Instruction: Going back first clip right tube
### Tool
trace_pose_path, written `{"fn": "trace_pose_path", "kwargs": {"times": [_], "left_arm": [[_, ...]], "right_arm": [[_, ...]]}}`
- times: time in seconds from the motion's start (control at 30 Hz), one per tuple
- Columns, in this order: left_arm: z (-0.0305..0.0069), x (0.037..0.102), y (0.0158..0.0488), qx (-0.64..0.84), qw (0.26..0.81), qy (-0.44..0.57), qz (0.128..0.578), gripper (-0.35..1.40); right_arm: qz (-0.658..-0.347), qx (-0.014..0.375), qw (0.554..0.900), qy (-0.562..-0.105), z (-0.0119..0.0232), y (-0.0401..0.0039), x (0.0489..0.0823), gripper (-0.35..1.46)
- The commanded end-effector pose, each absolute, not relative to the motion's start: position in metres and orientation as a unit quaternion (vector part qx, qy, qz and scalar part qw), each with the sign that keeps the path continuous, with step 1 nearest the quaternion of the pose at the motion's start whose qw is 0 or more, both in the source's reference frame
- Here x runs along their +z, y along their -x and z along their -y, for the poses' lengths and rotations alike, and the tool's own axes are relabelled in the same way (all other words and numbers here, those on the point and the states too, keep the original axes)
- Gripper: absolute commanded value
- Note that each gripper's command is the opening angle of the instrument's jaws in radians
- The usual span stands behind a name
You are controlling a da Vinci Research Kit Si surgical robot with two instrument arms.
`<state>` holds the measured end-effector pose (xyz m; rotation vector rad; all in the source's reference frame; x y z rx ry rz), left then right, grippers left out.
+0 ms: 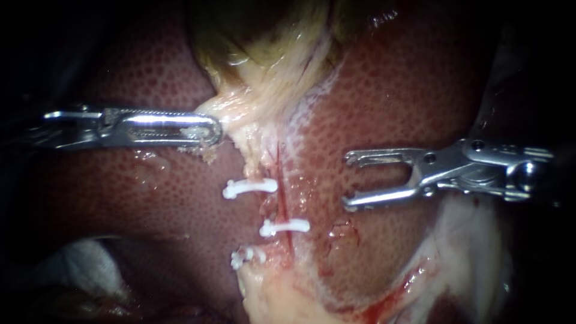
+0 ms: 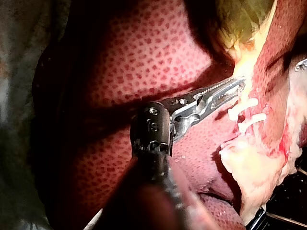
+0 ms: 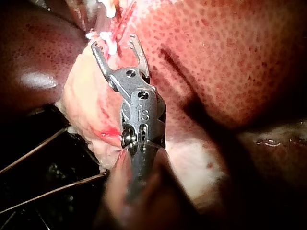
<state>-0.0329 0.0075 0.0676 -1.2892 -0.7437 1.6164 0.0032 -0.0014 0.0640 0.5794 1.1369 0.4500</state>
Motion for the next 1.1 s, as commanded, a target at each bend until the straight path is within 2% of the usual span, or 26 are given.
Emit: {"fn": "trace_pose_path", "kwargs": {"times": [0.03,0.33,0.5,1.1], "left_arm": [[-0.0074,0.0680,0.0333,0.655,0.454,0.524,0.301,-0.35],[-0.0060,0.0715,0.0370,0.664,0.444,0.515,0.310,-0.35],[-0.0065,0.0727,0.0391,0.665,0.442,0.516,0.311,-0.35],[-0.0065,0.0735,0.0394,0.668,0.441,0.513,0.310,-0.35]], "right_arm": [[-0.526,0.209,0.780,-0.267,0.0014,-0.0032,0.0639,0.49],[-0.526,0.207,0.781,-0.264,0.0016,-0.0032,0.0643,0.49],[-0.527,0.204,0.782,-0.263,0.0016,-0.0032,0.0642,0.49],[-0.528,0.203,0.783,-0.260,0.0017,-0.0033,0.0642,0.49]]}}
